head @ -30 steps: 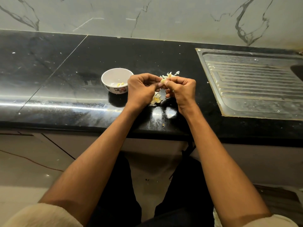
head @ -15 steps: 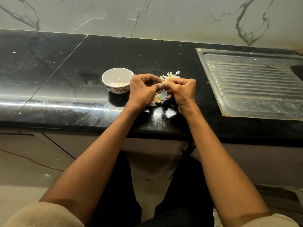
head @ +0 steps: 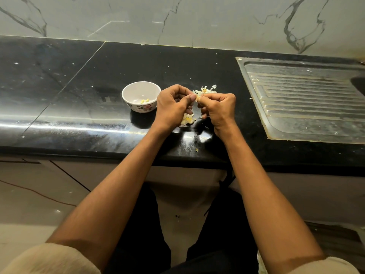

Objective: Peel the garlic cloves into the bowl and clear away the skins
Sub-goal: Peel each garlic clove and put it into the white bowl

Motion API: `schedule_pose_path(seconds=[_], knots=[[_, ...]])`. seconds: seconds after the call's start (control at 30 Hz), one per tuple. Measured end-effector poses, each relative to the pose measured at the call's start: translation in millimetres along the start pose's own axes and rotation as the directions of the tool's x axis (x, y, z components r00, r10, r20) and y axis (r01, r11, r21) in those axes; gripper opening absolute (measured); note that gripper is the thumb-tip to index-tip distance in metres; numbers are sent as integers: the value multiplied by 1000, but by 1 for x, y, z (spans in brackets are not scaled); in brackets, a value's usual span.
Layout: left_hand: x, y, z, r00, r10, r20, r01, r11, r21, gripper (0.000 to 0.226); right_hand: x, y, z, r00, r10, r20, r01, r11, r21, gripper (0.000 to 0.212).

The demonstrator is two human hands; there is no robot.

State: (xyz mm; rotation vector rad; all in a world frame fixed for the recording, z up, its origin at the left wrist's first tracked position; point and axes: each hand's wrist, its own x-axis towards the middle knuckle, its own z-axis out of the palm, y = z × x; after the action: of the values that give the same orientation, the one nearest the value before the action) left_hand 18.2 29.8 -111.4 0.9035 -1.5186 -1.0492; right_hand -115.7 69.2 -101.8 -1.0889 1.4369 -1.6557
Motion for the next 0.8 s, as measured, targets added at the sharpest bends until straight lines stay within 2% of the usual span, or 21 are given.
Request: schedule_pose_path(seconds=[0.23, 0.47, 0.67, 0.8], knots=[[-1, 0, 0, 1000, 6, 19, -6, 1000, 25, 11, -1, -1, -1, 1000, -6, -1, 6, 1000, -4, 22], [-4, 0, 0, 998, 51, 35, -53, 996, 71, 6, 0, 0, -2, 1000, 20, -22, -20, 1000, 10, 8], [-3, 3, 0, 1000, 21, -23, -22, 1000, -8, 9, 1, -1, -2, 999, 21, -47, -20, 1000, 22, 19], [-3, 1, 0, 999, 28, -34, -28, 1000, -13, 11, 3, 0, -3, 993, 5, -116, -12, 998, -60, 18]])
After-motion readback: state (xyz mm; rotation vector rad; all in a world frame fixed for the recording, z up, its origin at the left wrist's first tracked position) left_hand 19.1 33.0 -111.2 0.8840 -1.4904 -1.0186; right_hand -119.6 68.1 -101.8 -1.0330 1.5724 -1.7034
